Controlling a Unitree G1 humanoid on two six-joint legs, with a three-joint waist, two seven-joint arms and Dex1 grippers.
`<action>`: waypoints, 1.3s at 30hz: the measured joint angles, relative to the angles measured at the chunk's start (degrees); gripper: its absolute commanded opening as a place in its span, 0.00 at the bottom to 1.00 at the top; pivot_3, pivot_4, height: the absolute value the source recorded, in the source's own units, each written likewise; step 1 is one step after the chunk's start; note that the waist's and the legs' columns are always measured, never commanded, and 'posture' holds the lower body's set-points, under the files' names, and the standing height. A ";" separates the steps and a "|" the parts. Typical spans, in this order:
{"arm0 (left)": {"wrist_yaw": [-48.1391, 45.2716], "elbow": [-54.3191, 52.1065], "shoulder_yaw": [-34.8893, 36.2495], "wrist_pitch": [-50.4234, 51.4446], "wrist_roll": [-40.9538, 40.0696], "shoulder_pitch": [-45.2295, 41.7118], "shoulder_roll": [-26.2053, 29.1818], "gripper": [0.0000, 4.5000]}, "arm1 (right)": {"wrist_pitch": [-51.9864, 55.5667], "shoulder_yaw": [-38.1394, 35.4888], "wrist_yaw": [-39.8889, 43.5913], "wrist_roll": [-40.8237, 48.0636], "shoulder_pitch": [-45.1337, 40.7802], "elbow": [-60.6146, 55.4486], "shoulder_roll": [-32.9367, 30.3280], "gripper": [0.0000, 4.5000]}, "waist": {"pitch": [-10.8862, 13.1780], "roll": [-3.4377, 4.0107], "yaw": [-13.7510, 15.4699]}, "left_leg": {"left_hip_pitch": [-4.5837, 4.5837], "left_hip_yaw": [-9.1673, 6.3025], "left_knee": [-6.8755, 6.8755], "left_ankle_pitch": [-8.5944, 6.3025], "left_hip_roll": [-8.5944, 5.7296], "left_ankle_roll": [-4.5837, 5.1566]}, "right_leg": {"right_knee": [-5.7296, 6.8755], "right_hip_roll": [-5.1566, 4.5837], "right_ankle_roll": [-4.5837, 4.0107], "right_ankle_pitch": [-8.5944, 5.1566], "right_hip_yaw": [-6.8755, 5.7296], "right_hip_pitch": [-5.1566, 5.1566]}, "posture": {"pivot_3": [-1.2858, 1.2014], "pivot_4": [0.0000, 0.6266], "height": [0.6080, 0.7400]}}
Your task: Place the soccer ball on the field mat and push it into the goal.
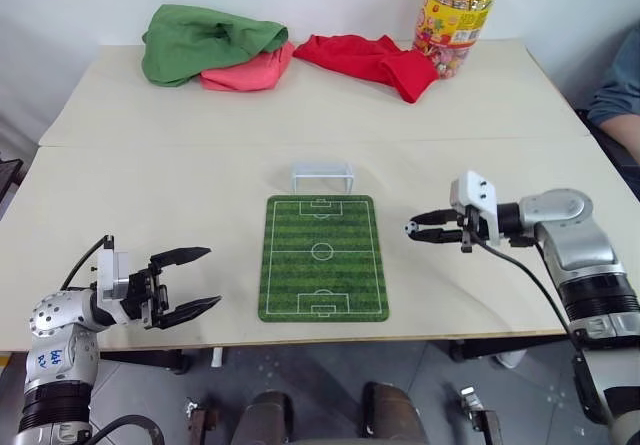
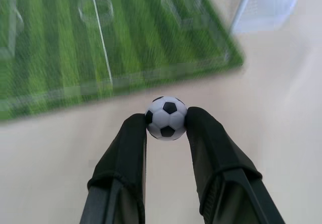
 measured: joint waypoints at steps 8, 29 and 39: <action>-1.40 1.65 -1.50 -0.81 0.30 -0.19 0.00 1.00 | 21.66 6.99 -3.22 6.06 1.87 -29.86 1.98 0.19 | 0.00 0.00 0.09 | -0.01 -0.03 0.00 -0.03 0.03 -0.04 | 0.06 0.02 -0.01 0.00 0.01 -0.07 | 0.52 0.24 1.00; -1.41 3.36 0.36 -5.26 0.20 7.26 3.73 1.00 | 16.60 28.15 -8.77 -5.70 0.77 -28.03 9.58 0.19 | -0.01 -0.03 0.06 | -0.10 0.13 0.04 -0.07 0.01 0.00 | 0.23 0.01 -0.01 -0.01 0.14 -0.31 | 0.52 0.24 1.00; -1.34 0.88 0.37 -4.98 0.17 7.74 3.05 1.00 | 11.87 29.67 -7.03 -7.91 -1.65 -22.35 13.01 0.19 | -0.01 -0.03 0.04 | -0.10 0.14 0.03 -0.08 0.02 -0.01 | 0.25 0.01 -0.01 -0.01 0.12 -0.33 | 0.52 0.24 1.00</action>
